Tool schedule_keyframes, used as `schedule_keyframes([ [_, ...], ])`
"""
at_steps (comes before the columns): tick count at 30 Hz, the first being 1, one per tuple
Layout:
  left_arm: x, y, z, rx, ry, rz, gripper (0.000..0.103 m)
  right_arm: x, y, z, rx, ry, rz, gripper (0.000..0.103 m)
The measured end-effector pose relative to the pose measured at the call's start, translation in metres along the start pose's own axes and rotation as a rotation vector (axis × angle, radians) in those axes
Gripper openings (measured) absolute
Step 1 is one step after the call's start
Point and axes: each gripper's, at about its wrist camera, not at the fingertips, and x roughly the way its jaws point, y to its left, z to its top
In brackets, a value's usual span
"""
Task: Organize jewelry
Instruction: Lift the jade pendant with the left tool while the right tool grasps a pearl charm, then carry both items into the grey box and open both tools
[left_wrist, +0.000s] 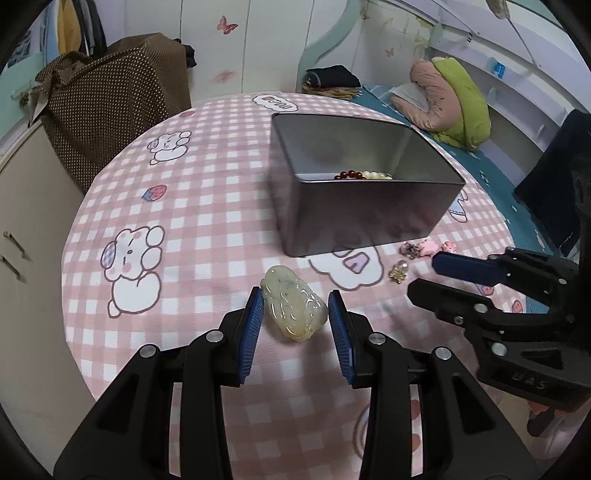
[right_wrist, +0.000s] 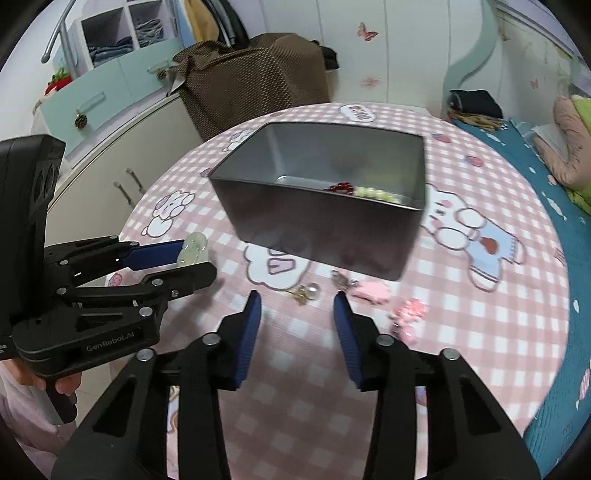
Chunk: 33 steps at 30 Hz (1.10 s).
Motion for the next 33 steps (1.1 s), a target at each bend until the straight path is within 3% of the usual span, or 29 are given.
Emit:
schedule_keyframes([
  [7,0.005,0.005,0.001,-0.011,0.006,-0.01,0.037,0.021,0.004,0.004,-0.018,0.027,-0.01,0.028],
  [11,0.007,0.006,0.003,-0.014,0.01,-0.011,0.037,0.025,0.003,0.005,-0.03,0.028,-0.023,0.014],
  [25,0.0,-0.002,0.01,0.006,-0.014,-0.017,0.037,0.008,-0.002,0.006,-0.015,-0.003,-0.005,0.012],
  [33,-0.022,-0.016,0.021,0.035,-0.064,-0.045,0.037,-0.026,-0.009,0.014,-0.015,-0.085,-0.017,0.012],
])
